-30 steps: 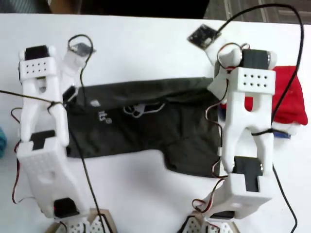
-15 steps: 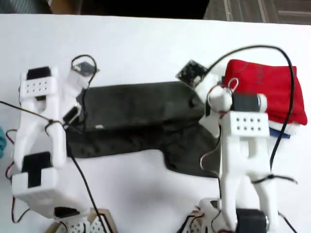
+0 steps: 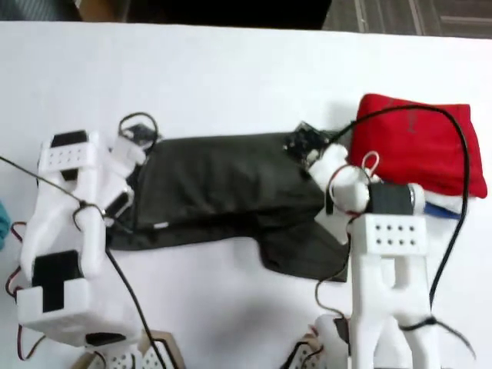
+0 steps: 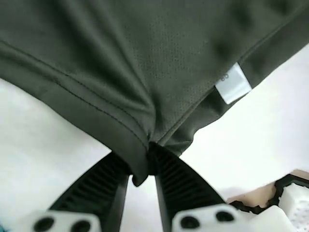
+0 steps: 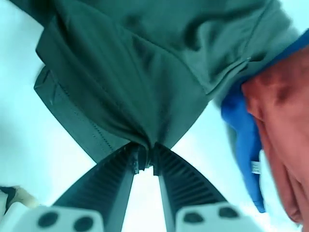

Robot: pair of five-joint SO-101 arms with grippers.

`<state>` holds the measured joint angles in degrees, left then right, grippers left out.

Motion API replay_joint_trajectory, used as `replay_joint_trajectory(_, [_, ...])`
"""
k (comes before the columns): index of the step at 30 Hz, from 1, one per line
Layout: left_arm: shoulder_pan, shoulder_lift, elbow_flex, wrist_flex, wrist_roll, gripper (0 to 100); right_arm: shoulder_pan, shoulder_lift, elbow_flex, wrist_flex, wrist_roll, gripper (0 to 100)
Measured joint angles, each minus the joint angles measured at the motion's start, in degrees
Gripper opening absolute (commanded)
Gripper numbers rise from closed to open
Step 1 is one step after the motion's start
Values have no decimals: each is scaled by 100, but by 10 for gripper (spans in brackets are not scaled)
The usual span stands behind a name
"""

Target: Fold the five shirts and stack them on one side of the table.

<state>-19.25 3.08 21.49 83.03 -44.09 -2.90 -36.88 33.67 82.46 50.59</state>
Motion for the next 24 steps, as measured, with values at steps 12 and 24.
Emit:
replay_joint_trajectory(12, [0,-1037,589,211,-70,25,44,-624,501,343,246,20])
replay_joint_trajectory(24, [0,-1037,1451,-448,-105,25,44,-932,1424,158,264,21])
